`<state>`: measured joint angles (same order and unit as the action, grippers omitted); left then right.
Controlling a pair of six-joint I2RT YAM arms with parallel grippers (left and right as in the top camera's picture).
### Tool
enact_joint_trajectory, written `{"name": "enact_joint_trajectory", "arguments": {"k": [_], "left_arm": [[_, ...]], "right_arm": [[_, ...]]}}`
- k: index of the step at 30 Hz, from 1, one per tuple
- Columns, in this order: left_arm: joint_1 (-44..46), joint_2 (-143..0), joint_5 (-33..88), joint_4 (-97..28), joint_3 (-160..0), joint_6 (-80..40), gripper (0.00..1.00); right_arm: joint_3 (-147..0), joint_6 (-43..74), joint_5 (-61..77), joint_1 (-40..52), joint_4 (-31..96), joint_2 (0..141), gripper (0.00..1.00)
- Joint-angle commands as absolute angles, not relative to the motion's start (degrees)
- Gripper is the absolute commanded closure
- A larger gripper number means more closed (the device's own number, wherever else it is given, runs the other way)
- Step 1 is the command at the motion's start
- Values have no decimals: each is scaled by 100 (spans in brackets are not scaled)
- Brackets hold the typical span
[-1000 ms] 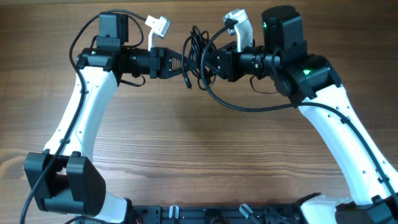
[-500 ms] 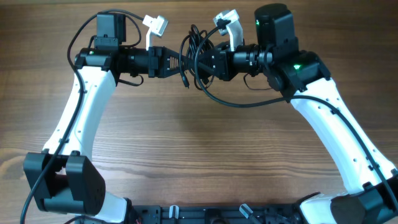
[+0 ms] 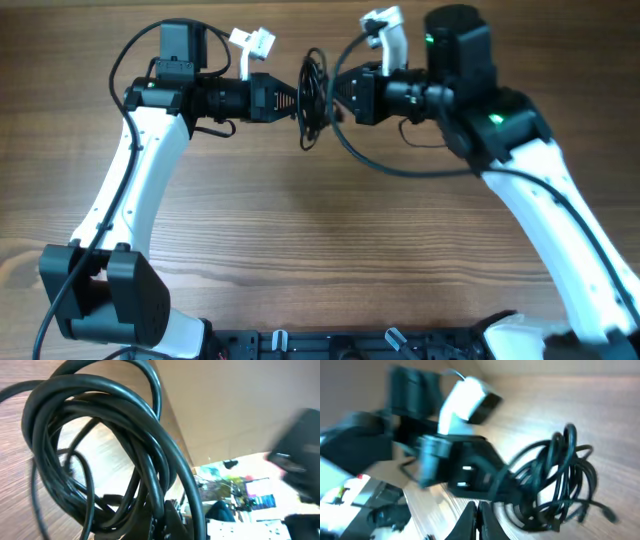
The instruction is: Untangle cables
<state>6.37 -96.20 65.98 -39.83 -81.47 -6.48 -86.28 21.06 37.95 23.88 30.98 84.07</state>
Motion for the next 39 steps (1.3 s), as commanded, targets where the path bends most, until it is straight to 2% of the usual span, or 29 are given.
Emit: {"name": "enact_joint_trajectory", "arguments": {"k": [1, 5, 9, 12, 19, 28, 34, 37, 39], "left_arm": [[622, -9548, 6484, -3964, -8176, -694, 96], [628, -9548, 6639, -3992, -8176, -827, 96], [626, -9548, 8403, -3632, -8176, -840, 96], [626, -9548, 9035, -3483, -8176, -840, 96], [626, -9548, 9035, -3470, -8176, -963, 96], [628, -9546, 9032, -3208, -8176, -1682, 96], [626, -9546, 9032, -2941, -8176, -1999, 96], [626, -9546, 8991, -2818, -8176, -1999, 96], [622, -9546, 8840, -2803, -8176, -1999, 96]], "right_arm": [[-8702, 2296, 3450, 2425, 3225, 8064, 96], [-8700, 2027, 3131, 2427, 3387, 8123, 95], [-8689, 1586, 3153, 2453, 3793, 8479, 73], [-8689, 786, 4032, 2458, 3828, 8759, 56], [-8689, 150, 4018, 2458, 3868, 8941, 62], [-8687, 478, 4209, 2672, 3507, 9242, 62], [-8689, 1638, 3208, 2755, 3363, 9376, 82], [-8691, 2220, 2934, 2674, 3374, 9365, 96], [-8689, 2429, 2829, 2596, 3457, 9341, 96]]}}
